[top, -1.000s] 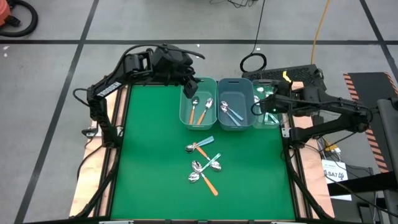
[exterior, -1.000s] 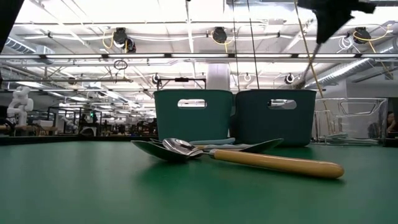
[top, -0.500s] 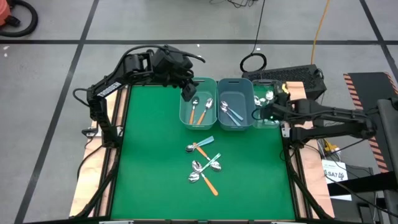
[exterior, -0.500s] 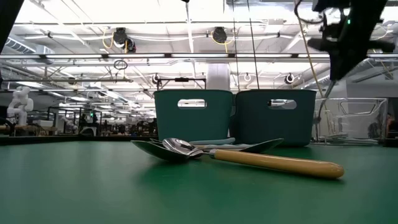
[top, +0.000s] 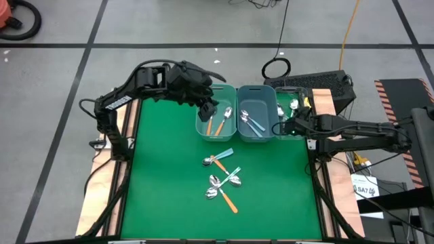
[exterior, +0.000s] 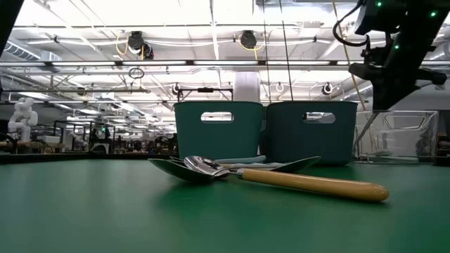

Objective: Sort silverware by color (type)
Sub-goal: Put the green spoon into the transparent bin

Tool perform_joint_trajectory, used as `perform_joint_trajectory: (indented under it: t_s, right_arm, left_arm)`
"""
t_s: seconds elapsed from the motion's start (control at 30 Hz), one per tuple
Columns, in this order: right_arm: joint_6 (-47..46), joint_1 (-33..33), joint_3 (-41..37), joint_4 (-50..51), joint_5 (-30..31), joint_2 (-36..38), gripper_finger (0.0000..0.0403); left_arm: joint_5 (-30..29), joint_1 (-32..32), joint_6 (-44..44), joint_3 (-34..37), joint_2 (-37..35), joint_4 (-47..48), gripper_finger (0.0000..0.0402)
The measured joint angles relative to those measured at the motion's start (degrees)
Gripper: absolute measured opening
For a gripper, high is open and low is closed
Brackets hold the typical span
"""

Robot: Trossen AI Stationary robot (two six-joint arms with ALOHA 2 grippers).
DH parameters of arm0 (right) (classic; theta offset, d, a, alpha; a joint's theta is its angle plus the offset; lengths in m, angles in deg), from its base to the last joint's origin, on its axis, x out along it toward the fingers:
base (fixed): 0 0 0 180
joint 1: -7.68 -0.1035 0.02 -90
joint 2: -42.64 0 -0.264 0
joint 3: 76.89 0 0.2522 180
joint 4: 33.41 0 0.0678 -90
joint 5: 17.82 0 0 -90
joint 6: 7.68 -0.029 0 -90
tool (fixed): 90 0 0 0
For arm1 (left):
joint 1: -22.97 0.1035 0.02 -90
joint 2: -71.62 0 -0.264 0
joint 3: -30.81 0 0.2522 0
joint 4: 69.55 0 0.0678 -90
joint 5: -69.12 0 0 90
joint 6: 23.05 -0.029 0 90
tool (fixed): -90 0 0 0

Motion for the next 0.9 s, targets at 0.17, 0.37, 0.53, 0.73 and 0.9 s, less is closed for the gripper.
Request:
perform_joint_trajectory:
  t_s: [0.17,0.37,0.53,0.73,0.9]
  right_arm:
    - [-0.08,0.0,-0.02,1.07,-0.12,0.0,0.0097]
    - [-3.23,-0.02,0.92,1.8,-5.07,0.34,0.0151]
    - [-2.79,-0.22,6.26,1.67,-7.97,1.16,0.0167]
    - [3.71,-2.33,15.35,-2.54,-7.88,1.38,0.0168]
    - [11.05,-5.36,19.75,-13.77,-11.94,1.32,0.0168]
  left_arm:
    - [-0.49,-2.21,1.57,0.0,0.0,0.06,0.0202]
    - [-1.8,-4.65,2.43,0.0,0.0,0.77,0.0202]
    - [-2.68,-7.0,3.65,0.0,0.02,3.33,0.0202]
    - [-4.46,-10.32,3.67,0.04,1.13,6.51,0.0202]
    - [-4.51,-13.82,4.19,0.02,4.71,10.3,0.0202]
